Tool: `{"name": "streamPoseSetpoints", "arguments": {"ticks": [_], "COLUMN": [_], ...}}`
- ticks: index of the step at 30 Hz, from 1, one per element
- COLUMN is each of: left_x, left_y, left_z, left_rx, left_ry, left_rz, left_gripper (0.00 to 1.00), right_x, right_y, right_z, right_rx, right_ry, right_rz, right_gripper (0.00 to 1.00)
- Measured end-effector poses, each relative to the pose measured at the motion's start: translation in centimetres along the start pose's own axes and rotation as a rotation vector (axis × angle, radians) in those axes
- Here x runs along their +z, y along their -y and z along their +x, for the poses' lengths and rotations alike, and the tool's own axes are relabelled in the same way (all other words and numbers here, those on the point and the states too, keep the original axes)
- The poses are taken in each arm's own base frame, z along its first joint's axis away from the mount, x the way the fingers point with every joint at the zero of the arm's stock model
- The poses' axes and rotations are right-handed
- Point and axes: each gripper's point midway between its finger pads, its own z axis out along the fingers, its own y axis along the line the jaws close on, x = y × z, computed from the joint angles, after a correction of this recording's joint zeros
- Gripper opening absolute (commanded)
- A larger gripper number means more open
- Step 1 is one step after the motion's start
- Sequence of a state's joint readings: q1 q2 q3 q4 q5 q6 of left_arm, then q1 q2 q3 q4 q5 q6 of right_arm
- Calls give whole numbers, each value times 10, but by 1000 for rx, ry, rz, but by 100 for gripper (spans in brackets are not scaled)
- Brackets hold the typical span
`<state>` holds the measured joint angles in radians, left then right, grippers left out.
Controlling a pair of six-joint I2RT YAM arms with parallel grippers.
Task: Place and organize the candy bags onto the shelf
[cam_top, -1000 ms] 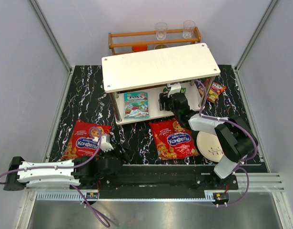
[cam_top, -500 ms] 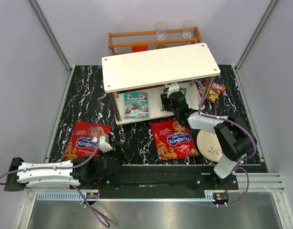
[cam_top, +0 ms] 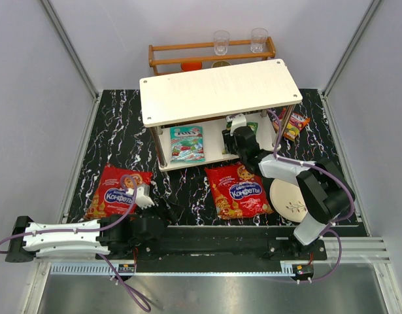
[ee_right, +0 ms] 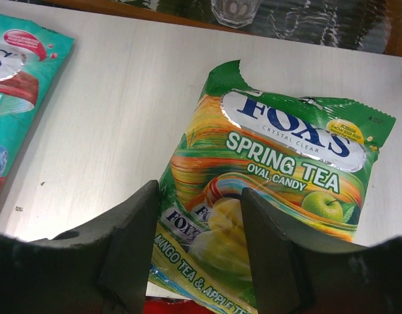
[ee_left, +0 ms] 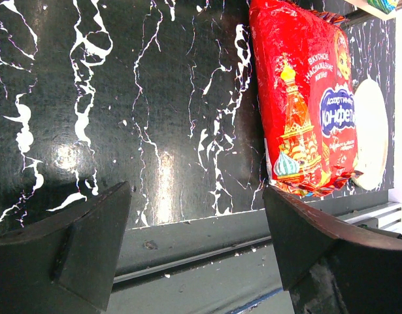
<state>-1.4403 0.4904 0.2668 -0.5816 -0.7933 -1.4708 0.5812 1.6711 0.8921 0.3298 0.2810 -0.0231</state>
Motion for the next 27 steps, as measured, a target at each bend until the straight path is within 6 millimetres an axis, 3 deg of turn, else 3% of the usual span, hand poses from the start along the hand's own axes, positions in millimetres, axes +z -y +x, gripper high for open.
{"name": "streamPoseSetpoints", "arguments": {"ticks": [3, 10, 16, 19, 20, 23, 24, 27], "left_x": [0, 0, 0, 0, 0, 0, 0, 0], "left_y": [0, 0, 0, 0, 0, 0, 0, 0], "left_z": [0, 0, 0, 0, 0, 0, 0, 0], "left_rx": [0, 0, 0, 0, 0, 0, 0, -1], "left_ry": [0, 0, 0, 0, 0, -1, 0, 0], "left_rz": [0, 0, 0, 1, 1, 1, 0, 1], "left_gripper": [86, 85, 85, 85, 85, 85, 85, 85], "right_x": [-1, -10, -29, -39, -42, -49, -50, -52], "right_y": [5, 18, 10, 2, -1, -13, -18, -31], "right_z": [2, 2, -12, -28, -31, -37, -36, -33], "right_rx": [27, 51, 85, 138, 157, 227, 255, 318], "right_ry": [-10, -14, 20, 57, 67, 75, 70, 47], "right_rz": [30, 60, -6, -59, -75, -129, -148, -192], "right_gripper": [68, 73, 73, 64, 51, 24, 7, 0]}}
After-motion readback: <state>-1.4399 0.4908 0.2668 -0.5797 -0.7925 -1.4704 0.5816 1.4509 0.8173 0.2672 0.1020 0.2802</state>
